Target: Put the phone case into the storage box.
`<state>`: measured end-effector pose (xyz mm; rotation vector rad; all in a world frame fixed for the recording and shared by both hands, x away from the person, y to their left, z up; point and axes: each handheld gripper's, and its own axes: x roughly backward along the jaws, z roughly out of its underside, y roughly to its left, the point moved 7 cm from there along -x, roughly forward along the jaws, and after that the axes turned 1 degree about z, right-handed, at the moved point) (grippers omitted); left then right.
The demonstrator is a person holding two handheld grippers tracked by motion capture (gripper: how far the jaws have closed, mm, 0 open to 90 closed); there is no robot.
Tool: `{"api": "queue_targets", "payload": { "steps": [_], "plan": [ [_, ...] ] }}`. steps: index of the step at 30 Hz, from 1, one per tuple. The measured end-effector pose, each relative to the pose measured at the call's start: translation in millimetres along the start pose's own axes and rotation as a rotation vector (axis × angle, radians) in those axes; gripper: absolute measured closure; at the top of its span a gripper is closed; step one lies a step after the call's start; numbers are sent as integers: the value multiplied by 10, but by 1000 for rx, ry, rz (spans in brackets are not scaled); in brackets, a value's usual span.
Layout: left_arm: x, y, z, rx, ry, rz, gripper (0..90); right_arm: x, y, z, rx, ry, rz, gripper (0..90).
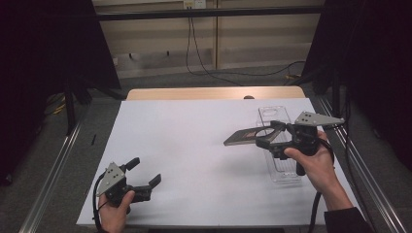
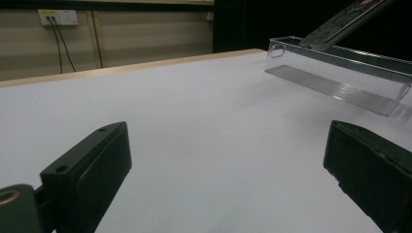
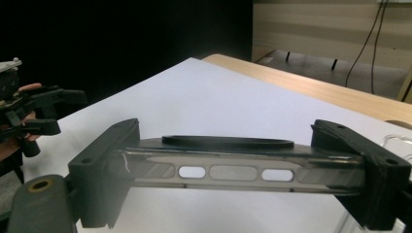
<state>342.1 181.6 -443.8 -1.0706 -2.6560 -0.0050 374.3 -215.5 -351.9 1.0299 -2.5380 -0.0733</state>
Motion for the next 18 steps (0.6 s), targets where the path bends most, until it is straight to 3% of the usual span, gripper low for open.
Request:
{"api": "queue_targets", "payload": {
  "steps": [3, 8, 16, 18],
  "plan": [
    [11, 15, -2, 11, -10, -18, 33, 33, -51, -47, 1, -1, 20, 117],
    [30, -13, 22, 12, 2, 4, 34, 95, -162, -110, -8, -11, 54, 117],
    [33, -4, 21, 22, 3, -4, 33, 157, -292, -181, -13, -21, 96, 117],
    [26, 9, 13, -23, 19, -9, 28, 167, -330, -198, -13, -21, 113, 117]
  ]
}}
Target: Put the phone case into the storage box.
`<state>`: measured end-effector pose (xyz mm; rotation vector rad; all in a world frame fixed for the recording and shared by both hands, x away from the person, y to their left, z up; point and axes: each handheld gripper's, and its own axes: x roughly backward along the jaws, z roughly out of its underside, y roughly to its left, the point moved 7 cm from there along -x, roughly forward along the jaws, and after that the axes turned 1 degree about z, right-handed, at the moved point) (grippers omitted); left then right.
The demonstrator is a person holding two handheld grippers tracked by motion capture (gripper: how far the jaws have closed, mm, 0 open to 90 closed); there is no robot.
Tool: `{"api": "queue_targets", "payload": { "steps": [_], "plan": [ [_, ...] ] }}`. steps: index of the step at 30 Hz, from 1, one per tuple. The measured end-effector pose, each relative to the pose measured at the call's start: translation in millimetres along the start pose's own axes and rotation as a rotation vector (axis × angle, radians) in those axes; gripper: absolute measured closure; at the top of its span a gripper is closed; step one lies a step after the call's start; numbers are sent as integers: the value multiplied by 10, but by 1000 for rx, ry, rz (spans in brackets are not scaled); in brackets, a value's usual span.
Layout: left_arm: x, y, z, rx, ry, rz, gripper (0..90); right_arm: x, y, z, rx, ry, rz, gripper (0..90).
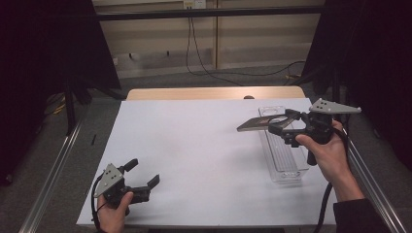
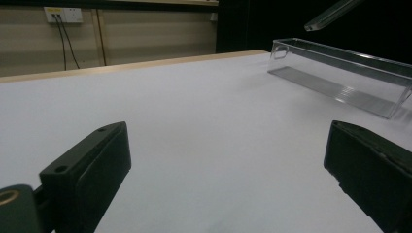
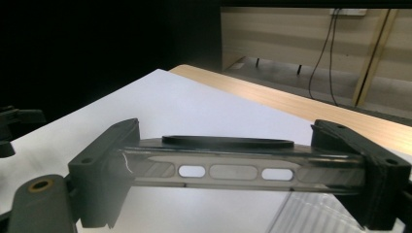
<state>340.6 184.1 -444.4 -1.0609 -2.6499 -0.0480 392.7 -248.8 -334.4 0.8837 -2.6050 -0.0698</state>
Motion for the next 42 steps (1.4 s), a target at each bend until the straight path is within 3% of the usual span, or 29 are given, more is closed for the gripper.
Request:
{"api": "queue_targets", "payload": {
  "steps": [2, 10, 15, 19, 29, 42],
  "plan": [
    [1, 10, -10, 28, -17, 11, 29, 3, -16, -12, 3, 1, 13, 117],
    [-9, 4, -7, 21, -22, -7, 29, -1, -152, -22, -10, 13, 72, 117],
    [-27, -40, -5, 36, -31, 13, 30, 2, -248, -54, -15, 17, 106, 117],
    [-30, -79, -12, 2, -25, 15, 33, 1, -318, -91, -16, 17, 133, 117],
    [-36, -83, 1, 7, -11, 26, 33, -22, -490, -112, -37, 57, 184, 117],
    [-37, -55, 6, 5, -5, 7, 34, 20, -702, -51, -49, 106, 264, 117]
  ]
}}
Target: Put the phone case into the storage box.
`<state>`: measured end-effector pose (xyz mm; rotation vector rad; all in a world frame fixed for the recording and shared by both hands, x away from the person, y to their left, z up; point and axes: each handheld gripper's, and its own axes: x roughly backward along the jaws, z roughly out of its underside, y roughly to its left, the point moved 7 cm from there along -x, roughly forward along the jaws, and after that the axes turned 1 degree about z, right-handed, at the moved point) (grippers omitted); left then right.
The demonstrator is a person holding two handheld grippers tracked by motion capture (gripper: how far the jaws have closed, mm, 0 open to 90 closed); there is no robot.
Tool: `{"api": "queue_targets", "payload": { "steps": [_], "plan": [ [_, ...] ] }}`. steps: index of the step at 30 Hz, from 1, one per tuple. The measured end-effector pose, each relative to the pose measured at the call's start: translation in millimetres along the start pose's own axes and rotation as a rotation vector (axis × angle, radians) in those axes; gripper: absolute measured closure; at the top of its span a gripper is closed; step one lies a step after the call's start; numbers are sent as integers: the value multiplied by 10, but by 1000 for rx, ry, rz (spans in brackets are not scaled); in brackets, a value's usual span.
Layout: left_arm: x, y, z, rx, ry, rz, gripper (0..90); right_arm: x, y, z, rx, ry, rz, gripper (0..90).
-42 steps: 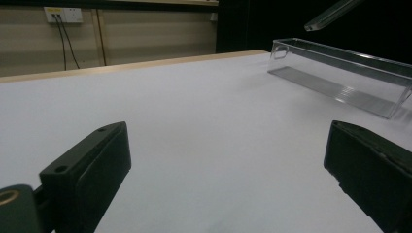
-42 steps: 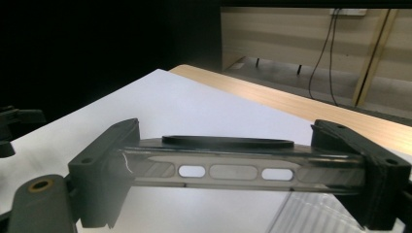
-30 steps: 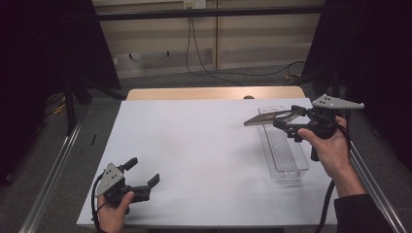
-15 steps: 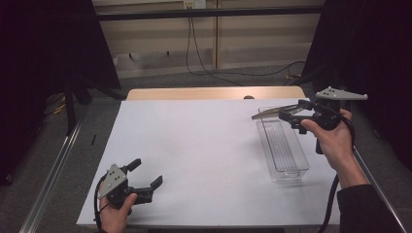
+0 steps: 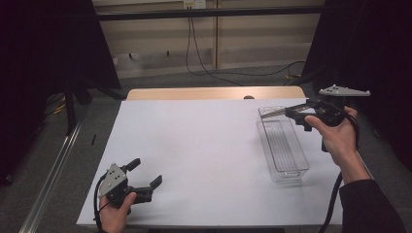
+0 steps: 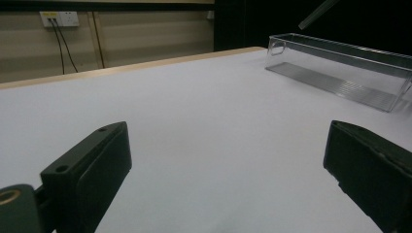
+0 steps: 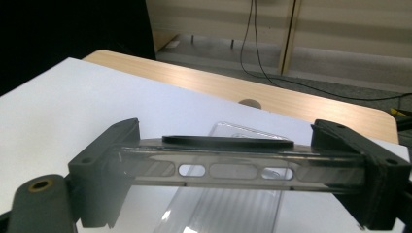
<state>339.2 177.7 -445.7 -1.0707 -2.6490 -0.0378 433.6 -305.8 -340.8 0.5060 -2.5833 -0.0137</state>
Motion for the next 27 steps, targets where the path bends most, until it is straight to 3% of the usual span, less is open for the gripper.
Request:
{"api": "queue_targets", "payload": {
  "steps": [9, 15, 27],
  "plan": [
    [2, 29, 7, -9, 9, -5, 39, -66, -32, 130, 14, 30, 33, 117],
    [-2, 19, 7, -16, 14, -2, 40, -177, -98, 248, 16, 61, 80, 117],
    [-1, 1, -2, -20, 7, 2, 43, -378, -117, 267, 8, 77, 142, 117]
  ]
}}
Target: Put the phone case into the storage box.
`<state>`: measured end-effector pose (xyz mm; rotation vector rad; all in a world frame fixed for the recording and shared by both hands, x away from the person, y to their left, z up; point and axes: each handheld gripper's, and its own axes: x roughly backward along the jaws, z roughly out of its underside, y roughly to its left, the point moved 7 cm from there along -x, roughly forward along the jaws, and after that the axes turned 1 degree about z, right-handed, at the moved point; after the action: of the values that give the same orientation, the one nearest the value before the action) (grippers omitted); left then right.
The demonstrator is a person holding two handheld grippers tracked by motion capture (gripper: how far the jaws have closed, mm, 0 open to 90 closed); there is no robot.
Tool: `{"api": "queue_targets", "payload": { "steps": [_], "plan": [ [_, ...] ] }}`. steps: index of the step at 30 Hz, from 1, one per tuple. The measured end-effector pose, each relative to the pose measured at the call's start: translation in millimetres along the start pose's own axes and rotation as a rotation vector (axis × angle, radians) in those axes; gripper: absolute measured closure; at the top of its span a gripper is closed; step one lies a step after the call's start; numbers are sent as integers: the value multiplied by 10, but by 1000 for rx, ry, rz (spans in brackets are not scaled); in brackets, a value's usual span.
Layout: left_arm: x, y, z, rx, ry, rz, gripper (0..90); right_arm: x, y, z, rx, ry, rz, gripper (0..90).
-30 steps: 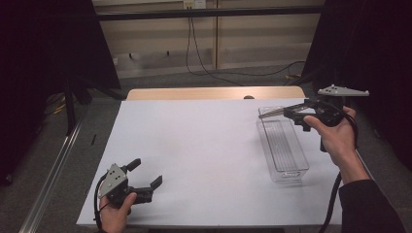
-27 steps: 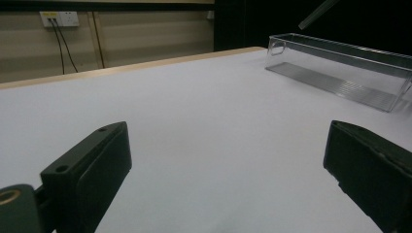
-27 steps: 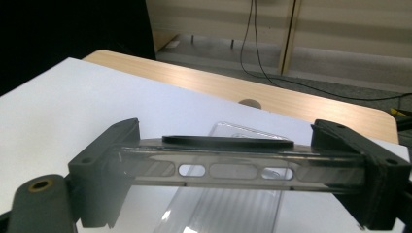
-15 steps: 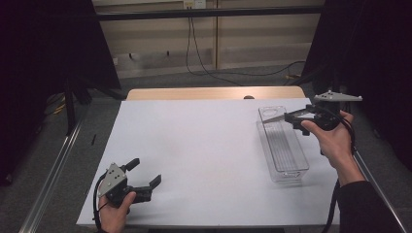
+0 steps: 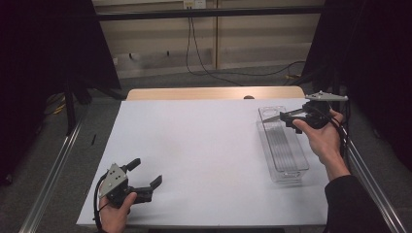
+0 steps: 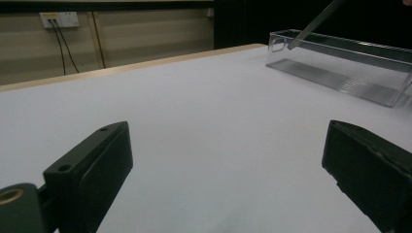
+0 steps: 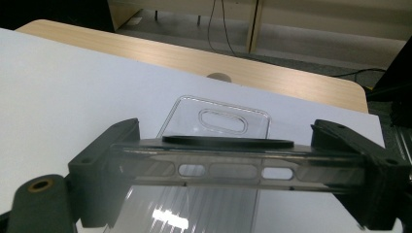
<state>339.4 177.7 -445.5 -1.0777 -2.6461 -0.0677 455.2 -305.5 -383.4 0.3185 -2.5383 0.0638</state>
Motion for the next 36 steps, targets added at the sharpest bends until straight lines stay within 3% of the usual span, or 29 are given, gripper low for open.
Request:
{"api": "queue_targets", "payload": {
  "steps": [23, 36],
  "plan": [
    [-5, -1, 9, 1, 7, 1, 43, -306, 71, -13, -34, 59, 109, 117],
    [-4, 0, 14, -2, 12, 3, 42, -420, 87, 10, -43, 76, 135, 117]
  ]
}}
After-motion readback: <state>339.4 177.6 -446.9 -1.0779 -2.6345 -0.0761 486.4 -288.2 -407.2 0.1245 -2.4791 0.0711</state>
